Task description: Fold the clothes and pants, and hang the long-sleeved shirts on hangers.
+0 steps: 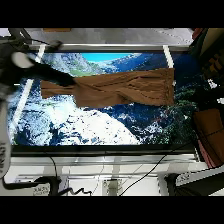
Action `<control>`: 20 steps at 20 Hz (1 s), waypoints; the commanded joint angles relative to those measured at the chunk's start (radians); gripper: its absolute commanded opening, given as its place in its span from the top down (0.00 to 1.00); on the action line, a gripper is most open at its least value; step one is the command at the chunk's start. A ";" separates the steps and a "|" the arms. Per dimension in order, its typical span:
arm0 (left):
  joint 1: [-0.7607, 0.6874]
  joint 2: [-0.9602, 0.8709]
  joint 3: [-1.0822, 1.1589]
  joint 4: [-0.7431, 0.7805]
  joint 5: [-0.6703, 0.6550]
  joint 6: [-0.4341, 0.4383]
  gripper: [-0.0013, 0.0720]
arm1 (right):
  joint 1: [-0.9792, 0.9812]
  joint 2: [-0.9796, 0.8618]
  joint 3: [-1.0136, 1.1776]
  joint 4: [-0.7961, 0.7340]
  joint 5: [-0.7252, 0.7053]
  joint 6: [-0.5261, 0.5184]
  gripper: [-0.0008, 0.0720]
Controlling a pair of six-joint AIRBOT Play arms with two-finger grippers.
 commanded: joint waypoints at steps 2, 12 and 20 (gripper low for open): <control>0.141 0.132 0.001 0.051 0.054 -0.001 0.97 | 0.000 0.000 -0.001 -0.051 0.006 -0.001 0.85; 0.176 0.180 0.000 0.600 0.047 -0.168 0.97 | 0.003 0.000 -0.256 -0.026 -0.008 -0.048 0.72; 0.200 0.174 -0.005 0.669 0.200 -0.285 0.97 | 0.112 0.000 -0.380 0.070 -0.411 0.050 0.35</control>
